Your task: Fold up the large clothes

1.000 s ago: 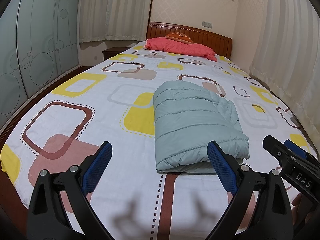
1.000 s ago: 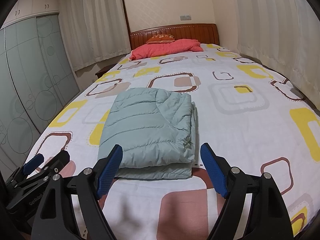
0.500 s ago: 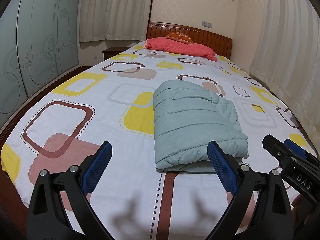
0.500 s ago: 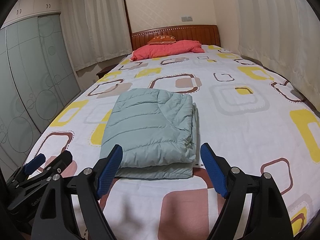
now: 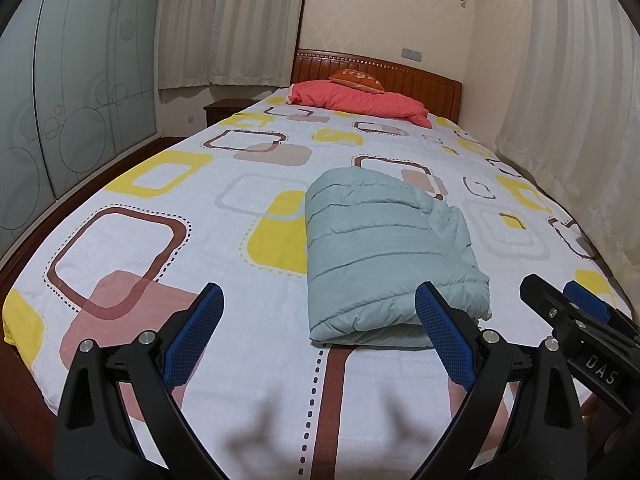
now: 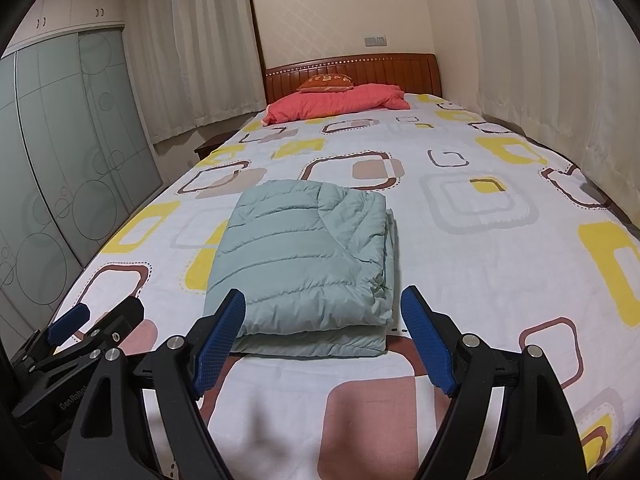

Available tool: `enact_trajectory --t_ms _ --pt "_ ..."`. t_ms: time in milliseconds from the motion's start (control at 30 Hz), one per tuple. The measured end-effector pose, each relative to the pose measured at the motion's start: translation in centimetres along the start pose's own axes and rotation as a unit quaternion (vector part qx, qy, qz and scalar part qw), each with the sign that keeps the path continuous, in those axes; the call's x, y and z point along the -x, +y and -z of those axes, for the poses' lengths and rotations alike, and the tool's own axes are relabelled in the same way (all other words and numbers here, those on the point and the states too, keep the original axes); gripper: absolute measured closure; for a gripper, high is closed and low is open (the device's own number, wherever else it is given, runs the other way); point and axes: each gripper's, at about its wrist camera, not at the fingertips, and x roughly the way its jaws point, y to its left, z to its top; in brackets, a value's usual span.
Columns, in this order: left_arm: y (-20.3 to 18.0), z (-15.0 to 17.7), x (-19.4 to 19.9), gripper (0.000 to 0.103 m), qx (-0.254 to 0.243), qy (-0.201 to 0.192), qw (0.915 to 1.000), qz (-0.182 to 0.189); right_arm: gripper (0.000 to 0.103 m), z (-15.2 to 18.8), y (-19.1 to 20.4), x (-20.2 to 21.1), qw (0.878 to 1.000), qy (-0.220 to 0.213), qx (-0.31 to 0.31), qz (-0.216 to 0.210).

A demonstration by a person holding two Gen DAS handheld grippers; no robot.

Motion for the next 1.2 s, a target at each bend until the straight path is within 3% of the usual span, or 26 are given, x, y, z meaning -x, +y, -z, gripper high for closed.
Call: enact_trajectory --t_ms 400,1000,1100,1200 --pt "0.02 -0.48 0.09 0.002 -0.009 -0.002 1.0 0.002 0.024 -0.14 0.05 0.25 1.0 0.0 0.0 -0.001" --pt "-0.47 -0.43 0.56 0.002 -0.013 -0.039 0.9991 0.005 0.024 -0.15 0.13 0.41 1.0 -0.001 -0.001 -0.001" --pt "-0.77 -0.29 -0.01 0.002 -0.022 -0.017 0.9995 -0.013 0.024 -0.12 0.02 0.38 1.0 0.001 -0.003 -0.003" --pt "-0.85 0.04 -0.25 0.002 -0.026 -0.013 0.9996 -0.004 0.024 0.01 -0.07 0.32 1.0 0.001 -0.001 -0.004"
